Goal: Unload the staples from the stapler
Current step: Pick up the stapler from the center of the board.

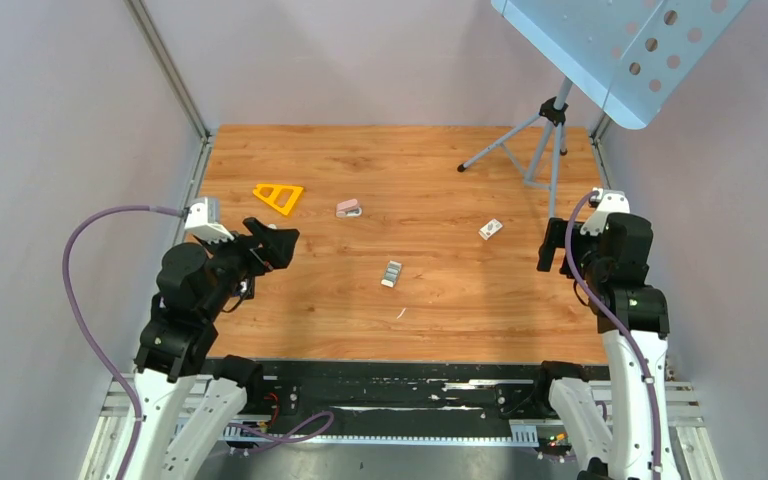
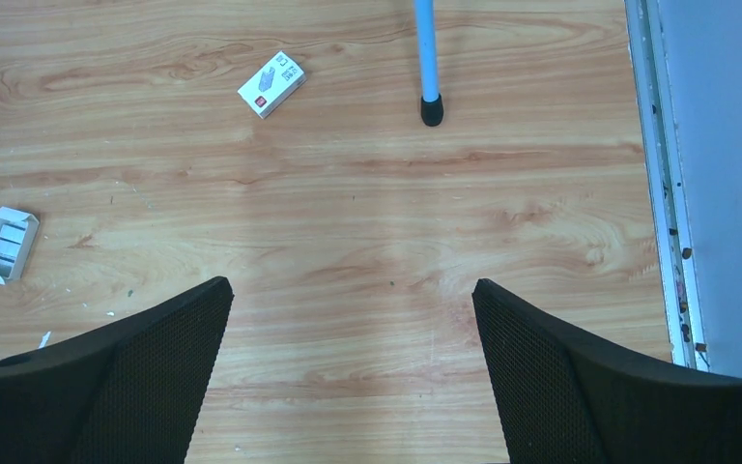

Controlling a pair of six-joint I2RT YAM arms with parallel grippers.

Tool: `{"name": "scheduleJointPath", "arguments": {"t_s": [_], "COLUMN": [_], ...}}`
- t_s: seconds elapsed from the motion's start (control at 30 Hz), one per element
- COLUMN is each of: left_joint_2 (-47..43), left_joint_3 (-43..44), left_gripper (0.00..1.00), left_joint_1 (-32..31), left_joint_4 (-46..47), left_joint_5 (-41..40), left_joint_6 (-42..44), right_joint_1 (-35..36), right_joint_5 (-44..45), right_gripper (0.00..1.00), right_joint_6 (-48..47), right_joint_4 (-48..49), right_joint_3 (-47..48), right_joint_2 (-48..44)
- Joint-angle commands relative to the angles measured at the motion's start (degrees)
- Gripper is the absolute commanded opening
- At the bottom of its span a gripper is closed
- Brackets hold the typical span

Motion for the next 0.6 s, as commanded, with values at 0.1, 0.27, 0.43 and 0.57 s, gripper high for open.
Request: {"name": "scheduleJointPath", "arguments": {"t_s": [0.1,0.27,0.43,0.57], "left_joint_2": [1.88,-1.02,-1.83,-3.15], "left_joint_3": [2.92,0.60,-1.93,-4.43], "left_gripper": [1.00,1.00,1.00,1.00], "left_joint_1": [0.35,0.35,0.36,0.35], "left_joint_4": [-4.14,-3.63,0.71,5.48], "left_joint_5": [1.34,1.02,6.94,9.06], "left_joint_6": [-11.99,-10.21,-9.36,-17.49], "right_joint_1": [0.51,0.51,0.57,0.60], "right_joint_5": [-1.40,-23.34,-51.51,-57.82], "right_gripper": [1.00,1.00,1.00,1.00], "right_joint_6": [1.16,-10.75,-23.61,-25.82], "right_joint_4": [-1.13,-0.35,-1.19,-1.17], "right_joint_3": [-0.19,-1.15,-2.10,-2.92], "right_joint_2": [-0.48,-1.38,-1.45,-0.99]}}
